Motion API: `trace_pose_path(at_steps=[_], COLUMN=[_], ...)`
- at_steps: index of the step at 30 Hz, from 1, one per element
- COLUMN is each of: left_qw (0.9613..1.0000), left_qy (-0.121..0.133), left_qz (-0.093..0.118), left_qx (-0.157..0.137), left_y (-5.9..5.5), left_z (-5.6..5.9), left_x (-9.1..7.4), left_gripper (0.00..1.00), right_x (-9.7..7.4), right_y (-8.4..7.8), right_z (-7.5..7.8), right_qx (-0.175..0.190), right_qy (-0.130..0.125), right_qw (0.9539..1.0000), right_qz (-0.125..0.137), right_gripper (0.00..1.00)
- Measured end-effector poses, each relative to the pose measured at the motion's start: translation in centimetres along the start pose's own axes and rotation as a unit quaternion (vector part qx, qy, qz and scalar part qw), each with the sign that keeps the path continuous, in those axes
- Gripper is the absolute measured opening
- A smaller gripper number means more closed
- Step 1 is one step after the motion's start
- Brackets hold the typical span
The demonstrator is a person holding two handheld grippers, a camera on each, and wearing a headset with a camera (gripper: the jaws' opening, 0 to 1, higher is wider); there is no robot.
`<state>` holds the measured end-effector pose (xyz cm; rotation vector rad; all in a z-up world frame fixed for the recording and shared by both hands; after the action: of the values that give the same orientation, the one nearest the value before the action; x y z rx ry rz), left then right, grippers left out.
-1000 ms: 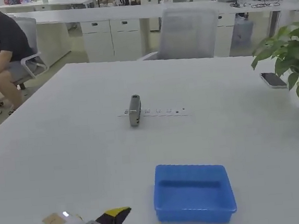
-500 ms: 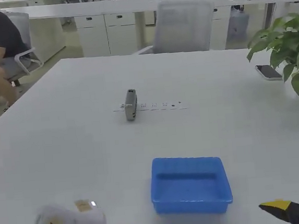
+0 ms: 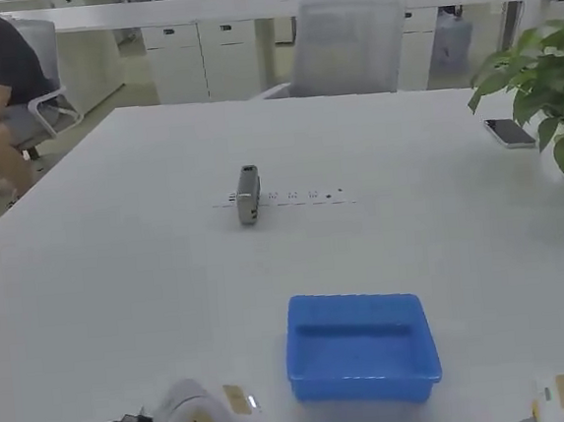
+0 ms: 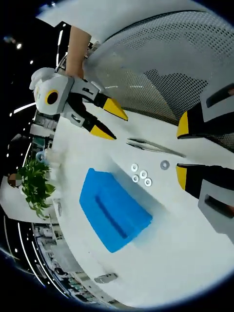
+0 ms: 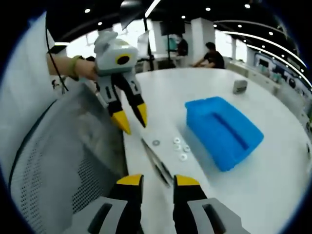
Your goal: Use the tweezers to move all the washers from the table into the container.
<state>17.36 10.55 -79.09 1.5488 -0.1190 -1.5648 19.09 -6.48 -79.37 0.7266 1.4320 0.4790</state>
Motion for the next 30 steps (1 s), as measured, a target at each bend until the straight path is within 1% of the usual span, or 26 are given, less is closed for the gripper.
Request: trace_pose_path(at_steps=[2, 4, 5, 7, 10, 11, 12, 13, 15, 17, 18, 20, 22, 23, 27, 30], left_qw=[0.9998, 0.9991, 0.9990, 0.9982, 0.9975, 0.9970, 0.9954, 0.9949, 0.9948, 0.9944, 0.9937, 0.9919, 0.9887, 0.9876, 0.9864, 0.9845], left_qy=[0.004, 0.010, 0.010, 0.013, 0.011, 0.014, 0.019, 0.024, 0.026, 0.023, 0.024, 0.024, 0.026, 0.026, 0.025, 0.023], left_qz=[-0.014, -0.029, -0.032, -0.045, -0.056, -0.061, -0.070, -0.068, -0.067, -0.070, -0.071, -0.079, -0.089, -0.093, -0.097, -0.103], left_qx=[0.014, 0.030, 0.031, 0.036, 0.040, 0.046, 0.062, 0.071, 0.073, 0.075, 0.083, 0.096, 0.118, 0.124, 0.130, 0.140], left_y=[-0.1, -0.1, -0.1, -0.1, 0.0, 0.0, 0.0, 0.1, 0.2, 0.2, 0.2, 0.1, 0.0, 0.0, 0.0, 0.0], left_z=[-0.1, -0.2, -0.2, -0.3, -0.4, -0.5, -0.6, -0.6, -0.6, -0.5, -0.5, -0.4, -0.4, -0.3, -0.3, -0.3], left_x=[0.4, 0.7, 0.9, 1.2, 1.6, 1.7, 1.7, 1.7, 1.8, 1.9, 1.9, 2.0, 2.0, 2.1, 2.3, 2.5], left_gripper=[0.16, 0.16, 0.15, 0.13, 0.10, 0.10, 0.09, 0.08, 0.06, 0.04, 0.03, 0.00, 0.00, 0.00, 0.00, 0.00], right_x=[0.4, 0.9, 1.0, 1.3, 1.8, 2.0, 2.1, 2.1, 2.3, 2.5, 2.6, 2.8, 2.9, 3.0, 3.2, 3.4], right_y=[-0.2, -0.2, -0.1, -0.3, -0.4, -0.4, -0.3, -0.1, 0.0, 0.2, 0.2, 0.2, 0.2, 0.2, 0.2, 0.1], right_z=[0.0, 0.0, 0.0, 0.2, 0.1, 0.2, 0.2, 0.2, 0.3, 0.4, 0.4, 0.4, 0.4, 0.5, 0.6, 0.5], right_qx=[-0.012, -0.021, -0.028, -0.044, -0.055, -0.056, -0.056, -0.055, -0.053, -0.055, -0.055, -0.056, -0.059, -0.060, -0.060, -0.066], right_qy=[-0.004, -0.015, -0.018, -0.026, -0.024, -0.024, -0.024, -0.026, -0.030, -0.031, -0.030, -0.026, -0.024, -0.022, -0.015, -0.008], right_qw=[0.9998, 0.9993, 0.9989, 0.9975, 0.9965, 0.9963, 0.9963, 0.9964, 0.9966, 0.9967, 0.9968, 0.9969, 0.9966, 0.9966, 0.9967, 0.9963], right_qz=[-0.015, -0.026, -0.034, -0.049, -0.059, -0.061, -0.061, -0.060, -0.055, -0.051, -0.049, -0.049, -0.051, -0.052, -0.053, -0.055], right_gripper=[0.19, 0.17, 0.16, 0.15, 0.14, 0.13, 0.13, 0.14, 0.14, 0.14, 0.14, 0.14, 0.14, 0.14, 0.13, 0.11])
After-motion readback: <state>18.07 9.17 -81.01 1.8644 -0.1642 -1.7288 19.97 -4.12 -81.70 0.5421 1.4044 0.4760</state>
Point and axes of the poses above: the centre of the closed fingertips' face, and the gripper's own axes: x roughly forward along the fingers, z roughly to its right, y roughly out of its top, the point moved 6 cm from there along -x, roughly backward along the fingers, and after that the axes turned 4 degrees about -x, right-handed, at the moved point
